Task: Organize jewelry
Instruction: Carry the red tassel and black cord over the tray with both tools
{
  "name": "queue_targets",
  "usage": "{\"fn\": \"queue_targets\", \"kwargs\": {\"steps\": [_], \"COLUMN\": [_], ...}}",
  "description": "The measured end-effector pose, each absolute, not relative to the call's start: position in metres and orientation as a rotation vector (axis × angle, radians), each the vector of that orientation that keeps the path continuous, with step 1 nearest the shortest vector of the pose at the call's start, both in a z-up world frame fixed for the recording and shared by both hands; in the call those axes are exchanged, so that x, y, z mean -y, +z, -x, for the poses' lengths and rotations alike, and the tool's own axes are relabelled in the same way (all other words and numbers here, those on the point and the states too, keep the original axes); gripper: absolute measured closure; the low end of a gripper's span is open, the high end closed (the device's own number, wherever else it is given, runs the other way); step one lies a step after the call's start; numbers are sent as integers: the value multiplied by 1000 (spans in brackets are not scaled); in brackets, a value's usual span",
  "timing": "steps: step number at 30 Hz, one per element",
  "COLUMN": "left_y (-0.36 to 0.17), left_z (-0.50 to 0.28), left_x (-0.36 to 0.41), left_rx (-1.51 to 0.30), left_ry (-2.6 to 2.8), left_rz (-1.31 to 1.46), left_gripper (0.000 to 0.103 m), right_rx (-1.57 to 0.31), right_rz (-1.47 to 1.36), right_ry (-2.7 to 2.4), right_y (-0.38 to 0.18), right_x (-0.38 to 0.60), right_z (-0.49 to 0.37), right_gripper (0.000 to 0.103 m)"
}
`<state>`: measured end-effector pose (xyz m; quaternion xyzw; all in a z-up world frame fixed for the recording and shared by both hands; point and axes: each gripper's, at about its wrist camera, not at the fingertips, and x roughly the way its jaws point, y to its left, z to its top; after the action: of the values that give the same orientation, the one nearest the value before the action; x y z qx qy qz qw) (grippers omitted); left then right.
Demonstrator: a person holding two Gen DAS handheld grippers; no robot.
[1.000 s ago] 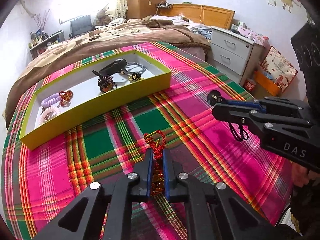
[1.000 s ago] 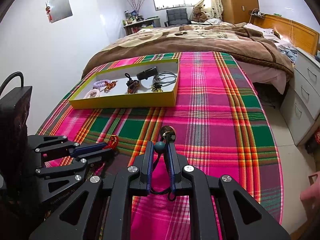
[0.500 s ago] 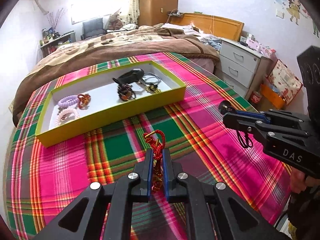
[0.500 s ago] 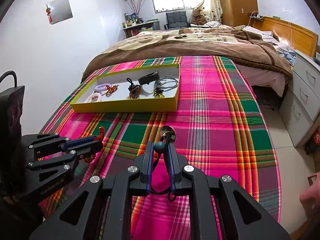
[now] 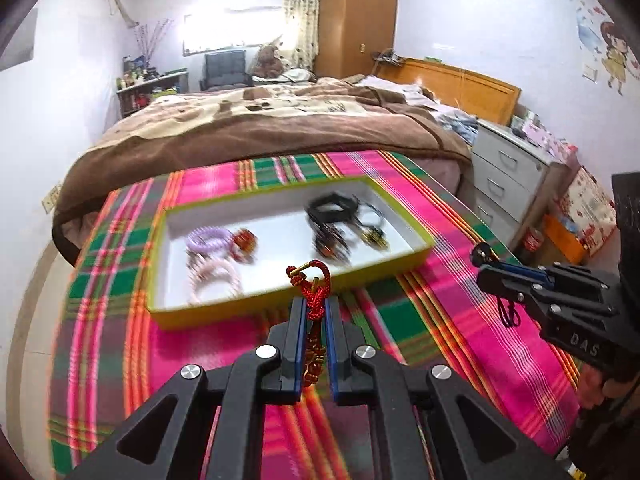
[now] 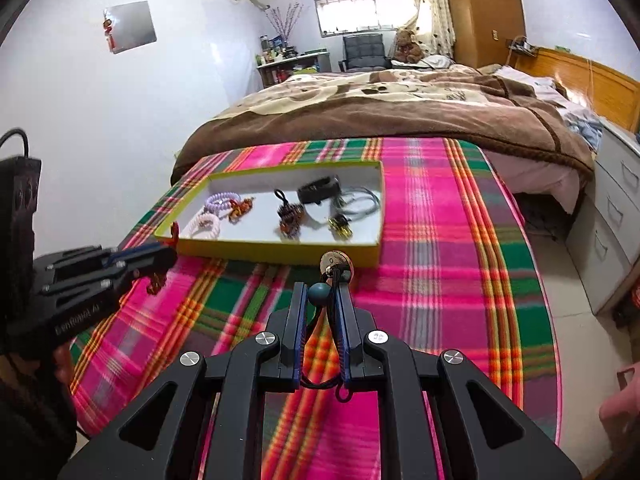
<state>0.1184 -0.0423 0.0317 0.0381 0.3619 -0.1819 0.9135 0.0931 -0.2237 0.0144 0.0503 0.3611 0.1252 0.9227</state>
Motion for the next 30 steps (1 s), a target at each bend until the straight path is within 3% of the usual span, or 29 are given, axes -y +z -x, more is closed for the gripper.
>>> {"fn": "queue_targets", "kwargs": {"steps": [9,30], "left_y": [38,-20], "left_z": [-166,-224], "left_x": [26,24], "left_rx": [-743,-872], "left_ry": [-335,-311], "left_rz": [-21,38], "left_gripper": [94,94], "right_rx": [-750,-898], "right_rz": [-75,-13], "right_ry": [283,268], "right_y": [18,-30], "right_x": [204,190], "right_z": [-143,-214], "right_gripper": [89,89]}}
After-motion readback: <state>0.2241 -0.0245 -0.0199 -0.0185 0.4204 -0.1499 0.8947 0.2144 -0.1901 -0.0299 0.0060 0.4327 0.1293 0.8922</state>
